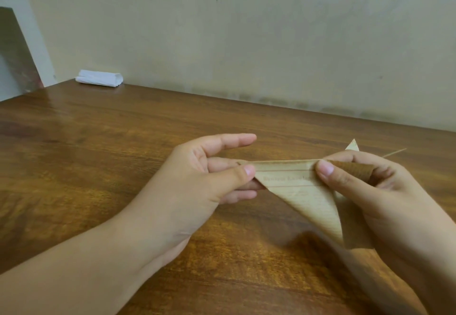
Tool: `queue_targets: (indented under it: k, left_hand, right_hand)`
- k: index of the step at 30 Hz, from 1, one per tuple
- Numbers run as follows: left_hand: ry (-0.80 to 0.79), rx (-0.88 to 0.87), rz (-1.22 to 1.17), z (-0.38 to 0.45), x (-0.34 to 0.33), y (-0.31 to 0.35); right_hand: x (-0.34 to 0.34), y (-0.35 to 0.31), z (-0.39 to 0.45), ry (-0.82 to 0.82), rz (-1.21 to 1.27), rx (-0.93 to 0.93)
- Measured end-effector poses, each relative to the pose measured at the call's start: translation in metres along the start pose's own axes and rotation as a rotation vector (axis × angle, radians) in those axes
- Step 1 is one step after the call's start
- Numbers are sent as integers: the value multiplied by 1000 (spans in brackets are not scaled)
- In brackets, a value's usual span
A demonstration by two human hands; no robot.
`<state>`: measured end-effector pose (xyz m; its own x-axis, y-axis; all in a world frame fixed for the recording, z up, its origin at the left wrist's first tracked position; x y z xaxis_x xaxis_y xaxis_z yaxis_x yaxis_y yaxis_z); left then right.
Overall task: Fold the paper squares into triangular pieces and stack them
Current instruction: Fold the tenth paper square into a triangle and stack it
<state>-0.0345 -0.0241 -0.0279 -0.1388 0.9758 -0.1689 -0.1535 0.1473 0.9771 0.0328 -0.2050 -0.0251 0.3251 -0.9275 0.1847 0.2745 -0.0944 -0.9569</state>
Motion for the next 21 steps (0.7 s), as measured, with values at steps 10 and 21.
queue_targets:
  k: [10,21]
  left_hand:
    - [14,9,-33,0,-1,3]
    - [8,-190,173,3,0,1]
  right_hand:
    - [0,2,1,-30,-7,-6]
    - [-1,-2,-2,-18,-21,-96]
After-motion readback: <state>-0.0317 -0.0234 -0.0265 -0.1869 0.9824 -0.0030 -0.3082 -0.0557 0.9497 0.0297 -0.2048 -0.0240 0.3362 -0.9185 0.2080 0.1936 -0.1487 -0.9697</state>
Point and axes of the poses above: each hand's wrist, its own z-axis towards the middle knuckle, its own x-axis out of the back of the hand, y = z × x, the point moved 3 cm from there along z, towards the middle knuckle
